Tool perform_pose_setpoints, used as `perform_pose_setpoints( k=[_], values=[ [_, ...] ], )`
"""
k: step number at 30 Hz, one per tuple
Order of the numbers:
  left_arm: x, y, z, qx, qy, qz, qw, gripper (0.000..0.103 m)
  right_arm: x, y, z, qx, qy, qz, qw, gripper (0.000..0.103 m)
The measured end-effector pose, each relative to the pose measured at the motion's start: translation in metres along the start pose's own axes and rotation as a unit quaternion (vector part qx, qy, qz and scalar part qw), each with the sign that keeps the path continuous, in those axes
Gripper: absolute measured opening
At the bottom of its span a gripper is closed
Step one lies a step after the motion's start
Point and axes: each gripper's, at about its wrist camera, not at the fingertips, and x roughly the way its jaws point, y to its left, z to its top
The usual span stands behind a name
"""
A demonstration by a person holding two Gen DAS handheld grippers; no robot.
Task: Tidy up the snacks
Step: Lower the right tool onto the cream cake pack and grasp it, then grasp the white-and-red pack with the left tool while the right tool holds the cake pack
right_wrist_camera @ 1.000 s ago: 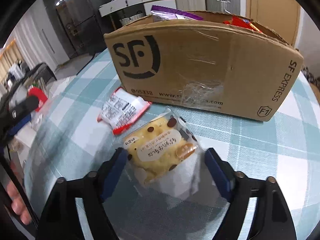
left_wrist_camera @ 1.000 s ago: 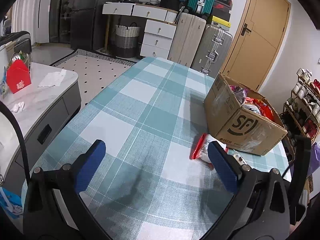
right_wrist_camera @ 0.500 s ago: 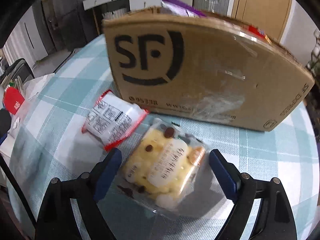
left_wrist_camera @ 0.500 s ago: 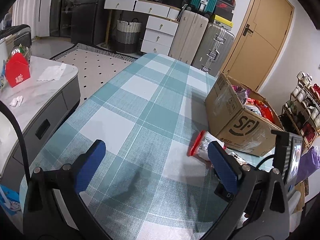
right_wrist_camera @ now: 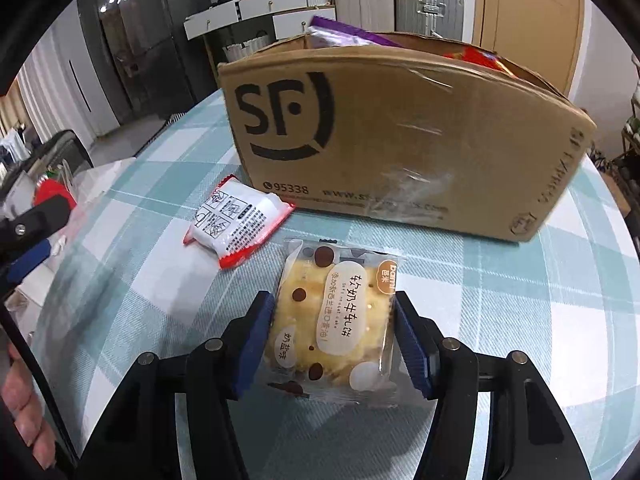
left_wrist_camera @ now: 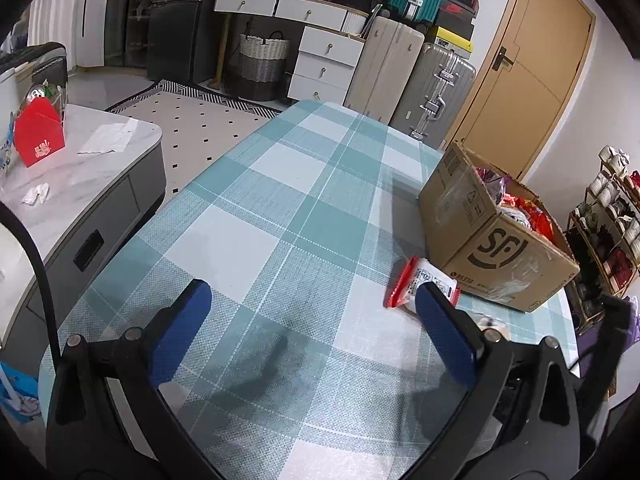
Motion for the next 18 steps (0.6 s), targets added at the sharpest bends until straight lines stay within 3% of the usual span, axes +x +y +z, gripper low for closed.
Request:
perform_pose_setpoints(
  k=[12,18],
  values=[
    [0.021,-0.026,-0.009,0.056,0.027,0.007,0.9981,0.101,-0.06,-0.045,-0.024,0.019,-0.071,0.06,0.996,0.06],
    [0.041,-0.053,-0.014,0.099,0.048,-0.012,0.9939,0.101,-0.068,-0.051,-0.019,0.033,-0.087,0.083,0.992,0.06]
  ],
)
